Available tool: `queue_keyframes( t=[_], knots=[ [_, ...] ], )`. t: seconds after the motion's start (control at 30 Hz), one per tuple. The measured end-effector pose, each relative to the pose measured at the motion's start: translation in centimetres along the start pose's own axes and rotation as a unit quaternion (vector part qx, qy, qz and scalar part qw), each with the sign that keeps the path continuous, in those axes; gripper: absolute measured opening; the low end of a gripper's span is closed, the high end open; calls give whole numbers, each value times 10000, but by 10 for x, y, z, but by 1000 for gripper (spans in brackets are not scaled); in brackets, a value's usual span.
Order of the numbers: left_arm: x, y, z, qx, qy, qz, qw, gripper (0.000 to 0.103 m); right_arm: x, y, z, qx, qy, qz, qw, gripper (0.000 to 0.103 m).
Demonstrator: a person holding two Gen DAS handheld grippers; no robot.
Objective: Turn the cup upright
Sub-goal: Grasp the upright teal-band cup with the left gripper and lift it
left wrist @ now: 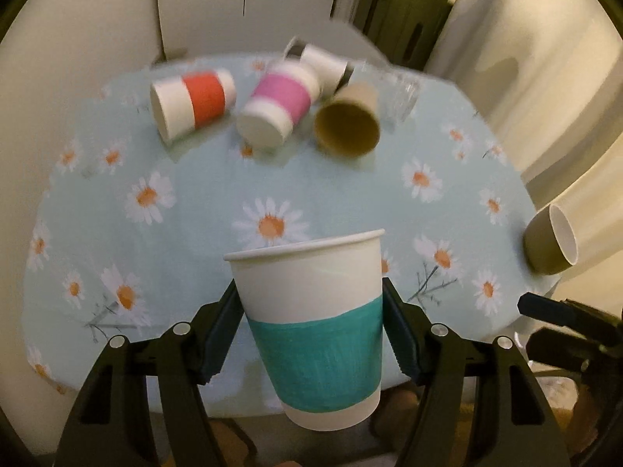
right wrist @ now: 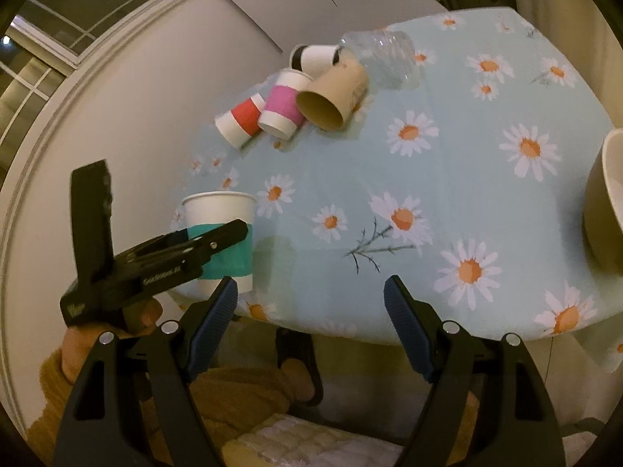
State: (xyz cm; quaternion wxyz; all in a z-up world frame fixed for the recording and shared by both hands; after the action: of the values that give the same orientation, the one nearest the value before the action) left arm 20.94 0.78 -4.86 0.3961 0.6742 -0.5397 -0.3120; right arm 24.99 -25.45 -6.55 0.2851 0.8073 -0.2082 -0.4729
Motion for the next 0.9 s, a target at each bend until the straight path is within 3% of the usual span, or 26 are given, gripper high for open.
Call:
queue_keyframes(
  t=[0.2, 0.47, 0.57, 0.67, 0.9],
  knots=[
    [-1, 37, 9, 1235, 61, -25, 9923, 67, -16, 6, -8, 222, 333, 5, 9992, 77],
    [-1, 40, 27, 2216, 205, -175, 9748, 66, -29, 1, -3, 401, 824, 249, 9955, 77],
    [-1, 36, 36, 2644, 265, -118, 9640, 66, -26, -1, 0, 448, 861, 316, 9948, 77],
    [3, 31, 46, 3203, 216, -66, 9470, 66, -23, -5, 2, 436, 856, 310, 9949, 77],
    [17, 18, 59, 3840, 150, -666, 9208, 67, -15, -11, 5, 369, 825, 293, 9955, 77]
  ],
)
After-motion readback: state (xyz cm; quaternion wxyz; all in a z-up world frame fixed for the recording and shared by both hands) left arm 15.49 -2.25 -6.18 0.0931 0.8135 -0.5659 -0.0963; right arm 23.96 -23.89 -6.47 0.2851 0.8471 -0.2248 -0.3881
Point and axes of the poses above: each gripper's, at about its wrist camera, not at the fingertips, and y roughly against the way its jaws point, x to its right, z to its underside, the point moved 2 cm from there along -y, roughly the way its jaws point, and after that the axes turned 8 degrees about -z, right-handed, at the moved point
